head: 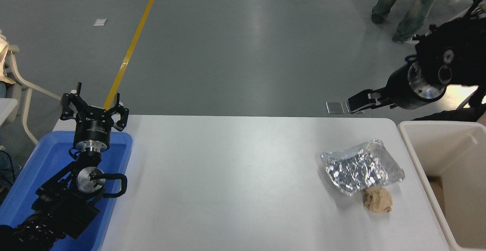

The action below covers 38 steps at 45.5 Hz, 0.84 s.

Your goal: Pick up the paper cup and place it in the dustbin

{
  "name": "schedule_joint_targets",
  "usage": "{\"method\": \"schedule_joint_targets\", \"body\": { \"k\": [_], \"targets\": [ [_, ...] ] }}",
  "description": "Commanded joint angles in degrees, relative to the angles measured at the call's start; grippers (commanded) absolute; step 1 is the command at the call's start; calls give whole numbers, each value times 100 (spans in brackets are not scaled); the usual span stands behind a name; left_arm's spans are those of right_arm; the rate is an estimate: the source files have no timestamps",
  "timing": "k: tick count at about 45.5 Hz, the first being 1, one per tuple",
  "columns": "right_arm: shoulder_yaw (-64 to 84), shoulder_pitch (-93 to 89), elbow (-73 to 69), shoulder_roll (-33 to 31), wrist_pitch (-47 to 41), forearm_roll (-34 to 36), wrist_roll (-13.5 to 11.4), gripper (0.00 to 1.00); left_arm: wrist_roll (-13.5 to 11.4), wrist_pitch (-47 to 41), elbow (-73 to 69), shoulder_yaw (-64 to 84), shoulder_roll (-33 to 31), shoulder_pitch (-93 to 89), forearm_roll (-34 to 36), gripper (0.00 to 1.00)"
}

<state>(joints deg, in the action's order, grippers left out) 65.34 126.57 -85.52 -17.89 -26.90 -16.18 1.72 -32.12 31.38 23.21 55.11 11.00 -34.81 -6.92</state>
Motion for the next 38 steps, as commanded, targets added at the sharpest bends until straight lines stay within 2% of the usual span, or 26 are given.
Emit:
{"method": "schedule_joint_targets", "body": {
  "k": [1,9,22,38],
  "targets": [
    [-153,421,-299,902,-808,1274,-5,100,-5,0,0,9,-1,0,-2,99],
    [101,465,-299,884,-878,1222,-14,100,-5,0,0,9,-1,0,-2,99],
    [269,483,-299,463,-878,1178,-23,100,-5,0,0,9,-1,0,-11,99],
    [260,430,-272,489,-878,1099,-14,100,-5,0,0,9,-1,0,-2,99]
  ]
}}
